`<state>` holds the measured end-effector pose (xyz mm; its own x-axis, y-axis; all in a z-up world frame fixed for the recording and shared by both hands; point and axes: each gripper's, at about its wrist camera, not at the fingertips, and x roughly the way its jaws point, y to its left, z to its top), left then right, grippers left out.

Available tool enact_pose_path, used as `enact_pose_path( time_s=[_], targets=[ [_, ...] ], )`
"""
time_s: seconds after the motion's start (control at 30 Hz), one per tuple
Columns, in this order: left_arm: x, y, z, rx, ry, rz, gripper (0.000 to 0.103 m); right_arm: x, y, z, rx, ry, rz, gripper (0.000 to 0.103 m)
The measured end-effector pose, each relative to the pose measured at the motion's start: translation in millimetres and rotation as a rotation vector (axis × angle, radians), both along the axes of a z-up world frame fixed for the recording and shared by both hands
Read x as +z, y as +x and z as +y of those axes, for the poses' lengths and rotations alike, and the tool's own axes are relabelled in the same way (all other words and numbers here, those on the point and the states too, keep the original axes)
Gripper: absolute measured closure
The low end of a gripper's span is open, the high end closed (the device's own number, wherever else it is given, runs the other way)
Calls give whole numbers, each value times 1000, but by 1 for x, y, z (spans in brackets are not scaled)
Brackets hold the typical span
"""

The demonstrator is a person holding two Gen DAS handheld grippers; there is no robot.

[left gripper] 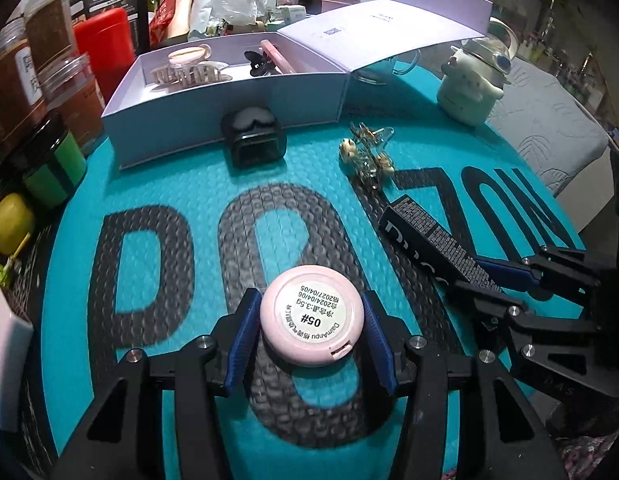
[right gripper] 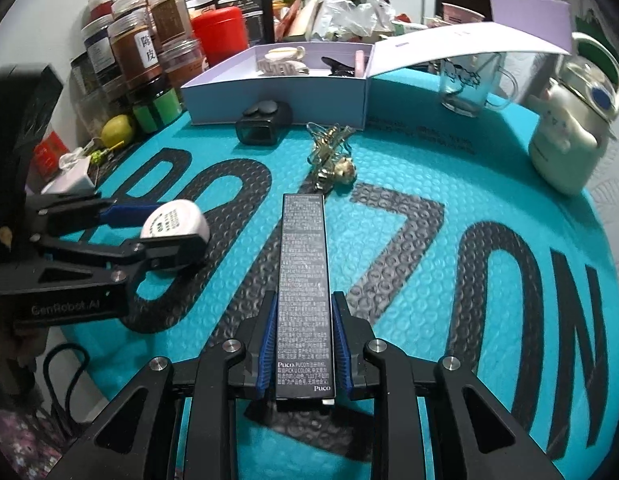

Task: Organize rigid objects

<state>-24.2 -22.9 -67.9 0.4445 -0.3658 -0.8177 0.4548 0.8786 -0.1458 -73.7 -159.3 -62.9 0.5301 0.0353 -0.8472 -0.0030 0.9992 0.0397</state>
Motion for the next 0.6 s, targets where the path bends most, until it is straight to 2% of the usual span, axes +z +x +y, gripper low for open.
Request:
enact_pose_path(
  time_s=[0.1, 0.27, 0.3, 0.37, 0.43, 0.6],
  targets=[
    [0, -6, 1, 0, -21, 12, 52, 1, -5, 1, -13, -1, 3, 78],
    [-1, -13, -4, -12, 17, -26, 52, 0, -6, -1, -55, 9, -16, 76],
    [-1, -14, -5, -16, 25, -35, 52, 0, -5, -1, -58, 8, -18, 74],
    [-3, -16, -6, -15, 36, -43, 52, -1, -2, 1, -65, -3, -31, 59],
    [-3, -17, -7, -16, 42, -57, 52, -3, 1, 4, -54, -23, -41, 53],
    [-4, -20, -9, -8, 57, -84, 52, -6, 6, 9, -47, -74, -53, 52]
  ],
)
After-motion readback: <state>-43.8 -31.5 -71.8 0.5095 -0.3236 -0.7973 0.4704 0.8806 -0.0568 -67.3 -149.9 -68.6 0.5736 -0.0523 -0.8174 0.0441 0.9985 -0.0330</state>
